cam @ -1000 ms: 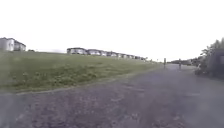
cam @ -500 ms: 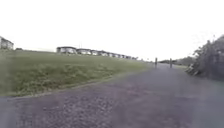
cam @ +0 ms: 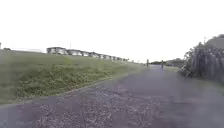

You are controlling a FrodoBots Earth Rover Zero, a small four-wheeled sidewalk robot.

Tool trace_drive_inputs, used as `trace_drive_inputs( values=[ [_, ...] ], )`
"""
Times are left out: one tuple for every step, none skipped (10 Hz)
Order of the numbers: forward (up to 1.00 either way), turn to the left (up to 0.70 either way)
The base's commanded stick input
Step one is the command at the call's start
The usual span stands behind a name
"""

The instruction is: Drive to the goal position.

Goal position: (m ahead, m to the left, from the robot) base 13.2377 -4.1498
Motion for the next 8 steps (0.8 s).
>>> trace_drive_inputs(
  values=[
    [0.7, -0.34],
    [0.7, -0.34],
    [0.7, -0.34],
    [0.7, -0.34],
    [0.7, -0.34],
    [0.7, -0.34],
    [0.7, -0.34],
    [0.7, -0.34]
  ],
)
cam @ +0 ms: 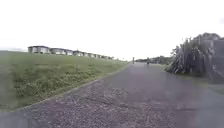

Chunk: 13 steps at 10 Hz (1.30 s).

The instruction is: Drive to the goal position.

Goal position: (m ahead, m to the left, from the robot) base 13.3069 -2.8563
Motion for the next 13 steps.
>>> trace_drive_inputs(
  values=[
    [0.7, -0.34],
    [0.7, -0.34],
    [0.7, -0.27],
    [0.7, -0.17],
    [0.7, -0.04],
    [0.7, 0.0],
    [0.7, 0.0],
    [0.7, 0.0],
    [0.7, 0.0],
    [0.7, 0.0],
    [0.7, 0.0],
    [0.7, 0.0],
    [0.7, 0.0]
  ],
)
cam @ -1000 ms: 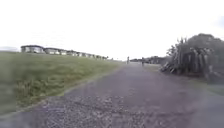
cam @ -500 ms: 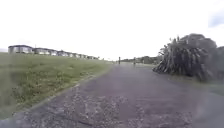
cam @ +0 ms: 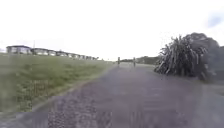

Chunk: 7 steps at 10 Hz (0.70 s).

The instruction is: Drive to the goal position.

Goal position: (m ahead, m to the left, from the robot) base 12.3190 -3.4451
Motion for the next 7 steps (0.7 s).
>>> trace_drive_inputs(
  values=[
    [0.7, 0.0],
    [0.7, 0.0],
    [0.7, 0.0],
    [0.7, 0.0],
    [0.7, 0.0],
    [0.7, 0.0],
    [0.7, 0.0]
  ],
)
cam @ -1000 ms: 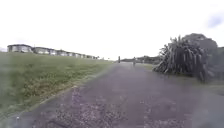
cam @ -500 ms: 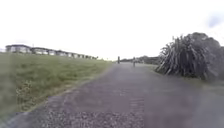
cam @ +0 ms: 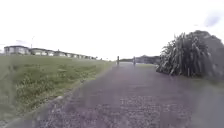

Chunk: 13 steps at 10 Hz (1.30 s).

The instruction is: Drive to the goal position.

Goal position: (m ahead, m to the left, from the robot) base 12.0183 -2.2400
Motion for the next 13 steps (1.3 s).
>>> trace_drive_inputs(
  values=[
    [0.7, 0.0],
    [0.7, 0.0],
    [0.7, 0.0],
    [0.7, 0.0],
    [0.7, 0.0],
    [0.7, 0.0],
    [0.7, 0.01],
    [0.7, 0.02],
    [0.7, 0.03],
    [0.7, 0.03],
    [0.7, 0.02],
    [0.7, 0.02],
    [0.7, 0.04]
  ],
)
